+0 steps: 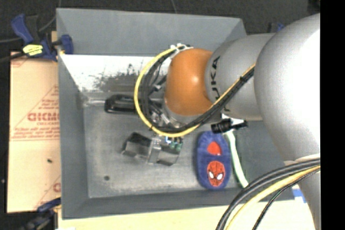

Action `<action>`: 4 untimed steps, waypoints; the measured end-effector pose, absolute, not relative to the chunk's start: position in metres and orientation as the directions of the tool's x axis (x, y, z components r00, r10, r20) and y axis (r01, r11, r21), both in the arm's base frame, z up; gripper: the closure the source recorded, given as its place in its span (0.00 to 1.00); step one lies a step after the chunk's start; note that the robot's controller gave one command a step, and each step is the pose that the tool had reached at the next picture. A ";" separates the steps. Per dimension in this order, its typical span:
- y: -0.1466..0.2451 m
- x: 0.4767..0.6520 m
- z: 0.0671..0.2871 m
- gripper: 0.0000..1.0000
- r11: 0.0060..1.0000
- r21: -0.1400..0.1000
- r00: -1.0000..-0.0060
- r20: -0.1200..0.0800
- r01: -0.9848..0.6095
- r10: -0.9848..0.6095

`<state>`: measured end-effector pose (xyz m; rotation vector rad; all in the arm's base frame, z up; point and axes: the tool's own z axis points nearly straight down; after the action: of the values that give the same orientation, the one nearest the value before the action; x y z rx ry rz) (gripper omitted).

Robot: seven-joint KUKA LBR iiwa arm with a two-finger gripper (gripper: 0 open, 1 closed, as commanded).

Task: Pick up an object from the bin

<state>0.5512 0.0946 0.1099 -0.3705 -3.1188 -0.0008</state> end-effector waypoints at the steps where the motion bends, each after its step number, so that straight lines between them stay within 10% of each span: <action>1: 0.105 0.549 0.069 0.00 0.998 0.000 -0.998 -0.006 0.063 0.063; 2: 0.102 0.536 0.069 1.00 0.950 -0.001 -0.950 0.004 0.313 0.313; 4: 0.102 0.535 0.072 1.00 0.950 -0.002 -0.950 0.005 0.313 0.313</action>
Offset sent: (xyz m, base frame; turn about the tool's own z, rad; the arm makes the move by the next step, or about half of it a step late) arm -0.0146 0.0088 -0.0399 0.0832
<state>0.5350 0.1019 0.0719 -0.4977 -3.0966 0.0022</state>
